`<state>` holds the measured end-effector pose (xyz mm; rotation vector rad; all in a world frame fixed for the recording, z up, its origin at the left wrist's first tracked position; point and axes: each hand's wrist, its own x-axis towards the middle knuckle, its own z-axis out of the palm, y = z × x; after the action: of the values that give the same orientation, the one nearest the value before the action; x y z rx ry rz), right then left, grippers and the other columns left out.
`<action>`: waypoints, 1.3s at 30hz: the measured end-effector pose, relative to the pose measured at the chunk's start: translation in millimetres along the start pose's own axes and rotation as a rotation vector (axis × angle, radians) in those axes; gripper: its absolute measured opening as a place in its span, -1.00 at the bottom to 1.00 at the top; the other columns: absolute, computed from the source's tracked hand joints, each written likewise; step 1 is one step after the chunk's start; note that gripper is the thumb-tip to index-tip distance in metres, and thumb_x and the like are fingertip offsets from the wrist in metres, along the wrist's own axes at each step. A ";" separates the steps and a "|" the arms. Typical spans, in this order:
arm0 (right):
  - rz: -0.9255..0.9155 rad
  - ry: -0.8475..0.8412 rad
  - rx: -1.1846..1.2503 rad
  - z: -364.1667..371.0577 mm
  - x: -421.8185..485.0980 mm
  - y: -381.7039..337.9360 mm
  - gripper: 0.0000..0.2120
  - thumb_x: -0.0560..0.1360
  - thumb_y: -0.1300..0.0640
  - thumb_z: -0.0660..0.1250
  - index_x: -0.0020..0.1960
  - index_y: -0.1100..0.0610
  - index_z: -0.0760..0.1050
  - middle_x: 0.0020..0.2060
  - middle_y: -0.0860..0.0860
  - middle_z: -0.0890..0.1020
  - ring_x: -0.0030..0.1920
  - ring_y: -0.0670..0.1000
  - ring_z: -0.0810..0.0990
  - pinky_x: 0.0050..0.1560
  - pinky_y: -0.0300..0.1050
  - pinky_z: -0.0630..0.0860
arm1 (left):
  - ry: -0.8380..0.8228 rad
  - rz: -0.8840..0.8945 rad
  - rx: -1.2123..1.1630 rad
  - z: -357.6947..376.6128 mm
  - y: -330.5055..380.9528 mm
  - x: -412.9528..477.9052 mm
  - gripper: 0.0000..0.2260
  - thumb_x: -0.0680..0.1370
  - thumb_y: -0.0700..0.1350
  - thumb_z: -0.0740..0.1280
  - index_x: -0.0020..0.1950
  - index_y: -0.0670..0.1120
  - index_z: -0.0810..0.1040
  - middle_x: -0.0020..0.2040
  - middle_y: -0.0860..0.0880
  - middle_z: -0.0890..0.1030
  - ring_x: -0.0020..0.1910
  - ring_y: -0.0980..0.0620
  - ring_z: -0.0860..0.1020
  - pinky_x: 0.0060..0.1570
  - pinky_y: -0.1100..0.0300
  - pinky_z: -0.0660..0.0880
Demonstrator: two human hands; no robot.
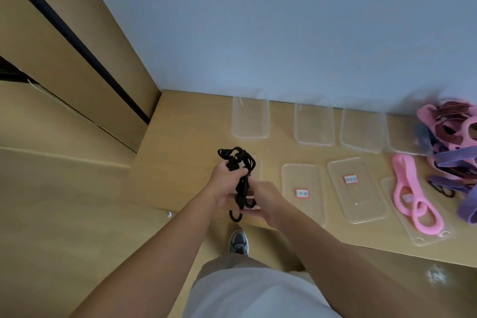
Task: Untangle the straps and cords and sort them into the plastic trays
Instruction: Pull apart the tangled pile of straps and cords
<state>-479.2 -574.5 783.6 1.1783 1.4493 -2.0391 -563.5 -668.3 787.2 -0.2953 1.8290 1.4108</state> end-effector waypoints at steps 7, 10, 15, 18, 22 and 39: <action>-0.193 0.197 -0.491 -0.2 8.7 15.0 -0.73 0.66 0.10 0.21 0.22 0.16 0.62 -0.08 0.03 0.62 -0.10 0.04 0.57 -0.08 -0.11 0.54 | 0.093 0.085 0.369 -0.7 -14.9 30.8 -0.76 0.57 -0.10 0.41 0.21 -0.04 0.48 0.13 -0.07 0.62 0.09 -0.09 0.61 0.16 -0.07 0.59; -0.202 0.195 -0.585 -2.4 11.3 16.4 -0.75 0.64 0.11 0.21 0.05 0.20 0.63 -0.24 0.04 0.57 -0.27 0.00 0.47 -0.27 -0.15 0.40 | 0.131 0.140 0.500 7.3 -19.2 41.3 -0.60 0.52 -0.02 0.44 0.33 -0.02 0.47 0.27 -0.11 0.52 0.17 -0.12 0.55 0.24 -0.08 0.54; -0.272 0.278 -0.604 -17.1 5.0 -0.5 -0.67 0.64 0.04 0.23 0.32 0.17 0.55 0.14 0.09 0.66 0.13 0.08 0.60 0.18 -0.04 0.50 | 0.360 0.294 0.914 16.1 -8.4 27.7 -0.32 0.50 0.06 0.42 0.55 -0.07 0.25 0.37 -0.13 0.38 0.33 -0.20 0.36 0.24 -0.05 0.43; -0.370 0.438 -0.740 -46.2 -8.5 -18.5 -0.61 0.67 0.00 0.18 0.41 0.16 0.47 0.27 0.08 0.59 0.25 0.07 0.54 0.23 -0.08 0.45 | 0.376 0.551 1.025 23.8 7.7 10.2 -0.51 0.53 0.09 0.35 0.42 -0.05 0.41 0.31 -0.09 0.44 0.25 -0.15 0.39 0.22 -0.02 0.40; -0.431 0.595 -0.906 -105.7 -25.6 -34.8 -0.58 0.68 -0.03 0.15 0.45 0.15 0.41 0.41 0.07 0.47 0.40 0.11 0.43 0.31 -0.01 0.38 | 0.151 0.767 1.298 51.9 42.9 1.4 -0.54 0.59 0.14 0.26 0.42 -0.04 0.43 0.47 -0.07 0.39 0.41 -0.12 0.33 0.34 -0.09 0.30; -0.397 0.755 -1.205 -397.7 -138.0 -5.0 -0.60 0.60 -0.08 0.21 0.35 0.09 0.46 0.34 0.06 0.41 0.32 0.14 0.39 0.21 0.13 0.48 | -0.146 0.982 1.679 330.5 65.8 -52.3 -0.48 0.61 0.12 0.23 0.51 -0.09 0.34 0.53 -0.14 0.33 0.51 -0.16 0.27 0.41 -0.05 0.29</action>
<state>-238.2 -235.7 849.3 1.0992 2.7812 -0.4327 -423.2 -363.4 848.1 1.6141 2.4151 -0.0880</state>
